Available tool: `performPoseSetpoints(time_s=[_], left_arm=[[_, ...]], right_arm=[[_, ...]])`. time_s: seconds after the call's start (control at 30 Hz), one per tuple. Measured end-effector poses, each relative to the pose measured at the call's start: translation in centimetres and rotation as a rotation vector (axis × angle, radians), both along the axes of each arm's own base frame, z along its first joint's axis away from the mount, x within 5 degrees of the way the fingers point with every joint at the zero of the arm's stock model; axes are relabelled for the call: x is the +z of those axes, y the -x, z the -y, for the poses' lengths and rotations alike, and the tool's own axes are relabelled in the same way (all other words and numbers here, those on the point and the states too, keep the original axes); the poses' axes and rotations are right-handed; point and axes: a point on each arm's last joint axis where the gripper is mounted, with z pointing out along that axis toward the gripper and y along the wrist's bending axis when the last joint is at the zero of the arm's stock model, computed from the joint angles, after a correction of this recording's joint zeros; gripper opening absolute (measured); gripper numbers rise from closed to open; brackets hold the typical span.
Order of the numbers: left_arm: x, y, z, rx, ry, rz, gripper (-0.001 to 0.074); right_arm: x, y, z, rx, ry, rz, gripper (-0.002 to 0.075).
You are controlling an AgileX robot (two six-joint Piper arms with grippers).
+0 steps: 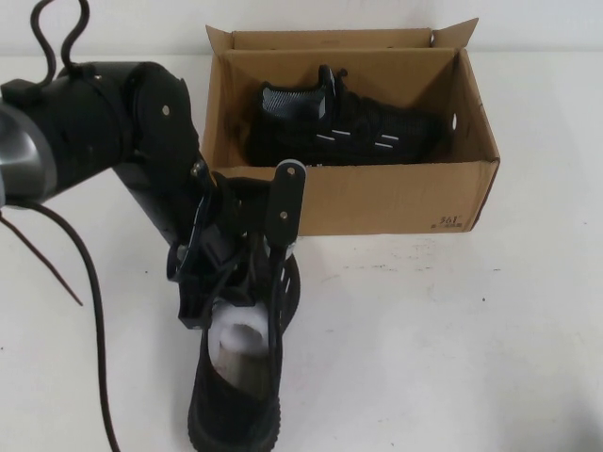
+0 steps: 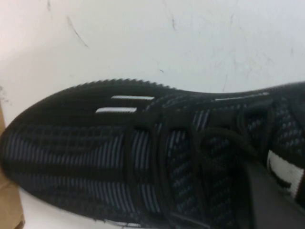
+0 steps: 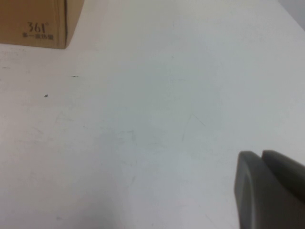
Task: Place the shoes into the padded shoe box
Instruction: Pick up the shoe from the table
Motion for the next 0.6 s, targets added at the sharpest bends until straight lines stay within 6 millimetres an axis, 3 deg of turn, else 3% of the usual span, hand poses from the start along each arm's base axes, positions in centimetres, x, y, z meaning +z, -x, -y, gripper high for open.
performPoseSetpoints(time_s=[0.33, 0.6], left_arm=[[0.6, 0.3, -0.1, 0.131, 0.022, -0.033, 0.0013], [2.4, 1.2, -0.6, 0.253, 0.051, -0.045, 0.0013]], right_arm=[[0.0, 0.0, 0.0, 0.000, 0.000, 0.000, -0.0008], [0.0, 0.0, 0.0, 0.000, 0.000, 0.000, -0.0007]])
